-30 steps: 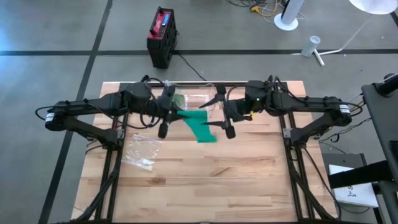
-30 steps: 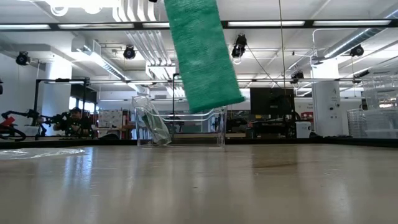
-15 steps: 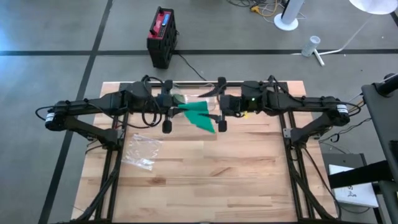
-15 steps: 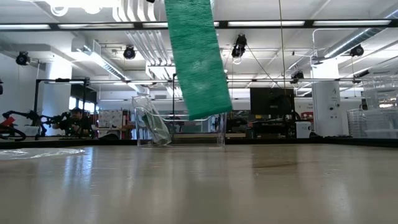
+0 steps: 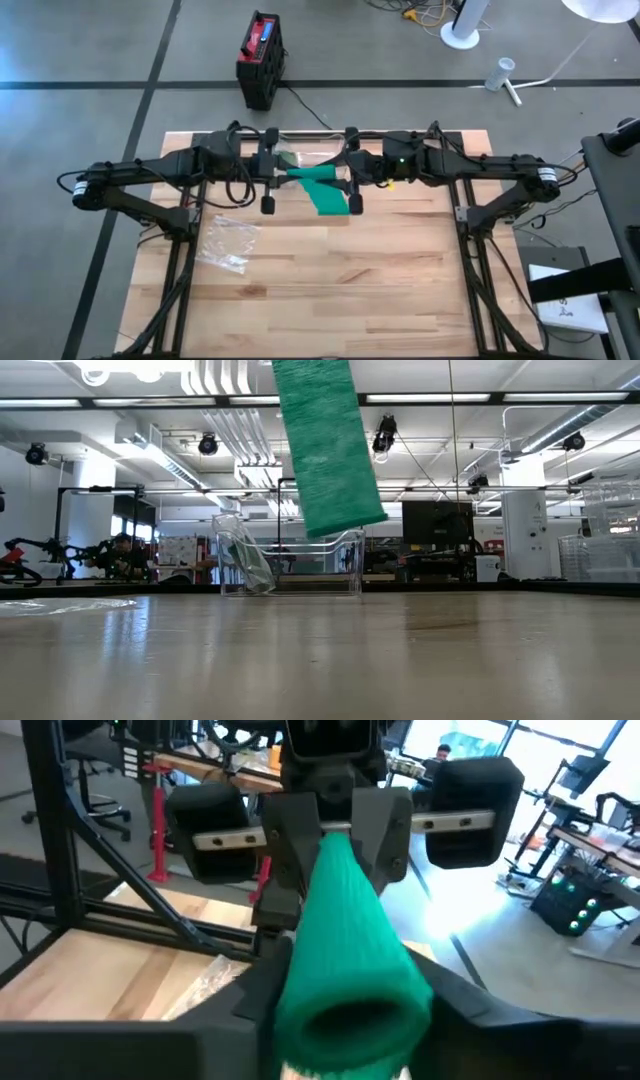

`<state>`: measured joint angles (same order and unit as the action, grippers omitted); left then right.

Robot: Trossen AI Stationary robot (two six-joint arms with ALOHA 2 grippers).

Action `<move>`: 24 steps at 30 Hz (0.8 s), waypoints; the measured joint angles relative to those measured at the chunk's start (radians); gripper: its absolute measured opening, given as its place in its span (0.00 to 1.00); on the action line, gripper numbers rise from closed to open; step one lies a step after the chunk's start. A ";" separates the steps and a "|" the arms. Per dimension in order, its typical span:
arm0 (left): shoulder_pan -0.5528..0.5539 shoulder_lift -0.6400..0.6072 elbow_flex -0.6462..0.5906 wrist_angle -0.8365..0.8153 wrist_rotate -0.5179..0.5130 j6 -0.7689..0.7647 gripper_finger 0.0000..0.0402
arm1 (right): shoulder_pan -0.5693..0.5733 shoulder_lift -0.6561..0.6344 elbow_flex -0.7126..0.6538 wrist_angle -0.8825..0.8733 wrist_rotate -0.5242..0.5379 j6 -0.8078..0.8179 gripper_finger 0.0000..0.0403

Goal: Roll bandage
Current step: Roll the blue bandage

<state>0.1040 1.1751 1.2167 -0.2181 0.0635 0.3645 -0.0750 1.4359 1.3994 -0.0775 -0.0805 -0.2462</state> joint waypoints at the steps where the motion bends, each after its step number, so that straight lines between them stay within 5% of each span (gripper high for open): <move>1: 0.000 0.000 0.000 0.000 0.015 0.000 0.03 | 0.000 0.001 0.000 0.001 -0.002 -0.007 0.29; 8: 0.000 0.000 0.000 0.013 0.034 -0.020 0.06 | 0.012 -0.017 0.000 0.003 0.000 -0.153 0.03; 13: 0.001 -0.011 0.004 0.006 0.061 -0.169 0.20 | 0.051 -0.039 -0.020 0.039 0.083 -0.354 0.03; 19: 0.008 -0.005 0.074 -0.040 0.278 -0.339 0.44 | 0.096 -0.057 -0.061 0.086 0.097 -0.602 0.02; 24: 0.008 0.030 0.127 -0.103 0.297 -0.466 0.63 | 0.123 -0.054 -0.064 0.090 0.119 -0.758 0.02</move>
<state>0.1116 1.2055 1.3438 -0.3213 0.3607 -0.1015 0.0478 1.3823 1.3350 0.0121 0.0387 -1.0046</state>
